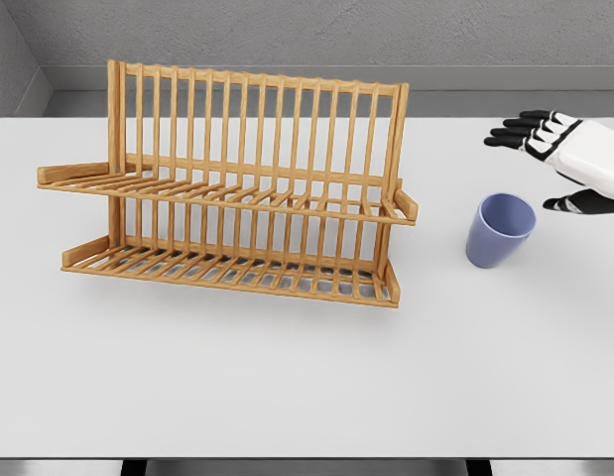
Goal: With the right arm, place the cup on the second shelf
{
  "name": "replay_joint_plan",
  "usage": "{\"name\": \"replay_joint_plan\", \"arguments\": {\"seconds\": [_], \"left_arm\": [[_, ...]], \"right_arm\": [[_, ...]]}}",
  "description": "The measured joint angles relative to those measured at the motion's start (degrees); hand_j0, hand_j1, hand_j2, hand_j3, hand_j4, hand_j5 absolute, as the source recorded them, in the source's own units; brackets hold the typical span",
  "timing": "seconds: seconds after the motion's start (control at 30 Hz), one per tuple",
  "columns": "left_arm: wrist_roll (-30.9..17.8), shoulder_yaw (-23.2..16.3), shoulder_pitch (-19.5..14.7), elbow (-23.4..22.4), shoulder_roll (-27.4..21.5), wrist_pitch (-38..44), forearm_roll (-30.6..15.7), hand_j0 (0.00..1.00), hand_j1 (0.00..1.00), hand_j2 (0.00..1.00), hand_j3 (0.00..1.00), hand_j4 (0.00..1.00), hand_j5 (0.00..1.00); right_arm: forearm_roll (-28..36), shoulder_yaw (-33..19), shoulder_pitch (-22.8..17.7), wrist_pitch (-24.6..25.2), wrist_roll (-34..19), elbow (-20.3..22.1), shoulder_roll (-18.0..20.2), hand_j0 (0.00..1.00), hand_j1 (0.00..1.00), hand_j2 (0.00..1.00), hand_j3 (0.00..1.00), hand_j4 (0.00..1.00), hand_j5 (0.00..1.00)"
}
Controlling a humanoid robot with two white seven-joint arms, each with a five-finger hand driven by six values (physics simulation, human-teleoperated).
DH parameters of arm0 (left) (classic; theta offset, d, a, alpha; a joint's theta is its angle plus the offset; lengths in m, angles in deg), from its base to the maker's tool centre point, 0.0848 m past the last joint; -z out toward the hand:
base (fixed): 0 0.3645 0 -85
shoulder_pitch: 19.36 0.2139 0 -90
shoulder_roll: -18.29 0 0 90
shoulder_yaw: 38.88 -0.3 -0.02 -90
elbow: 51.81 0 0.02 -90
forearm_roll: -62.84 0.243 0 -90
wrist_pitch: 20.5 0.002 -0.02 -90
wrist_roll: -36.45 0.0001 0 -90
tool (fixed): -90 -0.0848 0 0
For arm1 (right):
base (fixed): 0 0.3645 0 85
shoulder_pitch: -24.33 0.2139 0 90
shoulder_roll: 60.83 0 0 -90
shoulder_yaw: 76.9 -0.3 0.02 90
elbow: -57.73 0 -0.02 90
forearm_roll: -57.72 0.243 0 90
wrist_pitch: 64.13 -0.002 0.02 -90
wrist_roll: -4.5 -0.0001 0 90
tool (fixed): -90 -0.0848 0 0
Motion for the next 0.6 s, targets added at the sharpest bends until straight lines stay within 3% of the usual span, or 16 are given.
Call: {"name": "replay_joint_plan", "arguments": {"seconds": [0.2, 0.27, 0.47, 0.6], "left_arm": [[0.0, 0.0, 0.0, 0.0, 0.0, 0.0, 0.0, 1.0, 1.0, 1.0, 1.0, 1.0, 1.0], [0.0, 0.0, 0.0, 0.0, 0.0, 0.0, 0.0, 1.0, 1.0, 1.0, 1.0, 1.0, 1.0], [0.0, 0.0, 0.0, 0.0, 0.0, 0.0, 0.0, 1.0, 1.0, 1.0, 1.0, 1.0, 1.0], [0.0, 0.0, 0.0, 0.0, 0.0, 0.0, 0.0, 1.0, 1.0, 1.0, 1.0, 1.0, 1.0]], "right_arm": [[0.3, 0.0, -0.6, 0.0, 0.5, 0.5, 1.6, 1.0, 1.0, 1.0, 1.0, 1.0, 1.0], [0.4, 0.0, -3.1, 0.0, 0.1, 1.0, 3.2, 1.0, 1.0, 1.0, 1.0, 1.0, 1.0], [0.8, -2.6, -2.1, 0.0, -15.5, 1.9, 5.1, 1.0, 1.0, 1.0, 1.0, 1.0, 1.0], [3.2, -4.3, 6.3, 0.0, -26.5, 1.4, 3.4, 1.0, 1.0, 1.0, 1.0, 1.0, 1.0]]}}
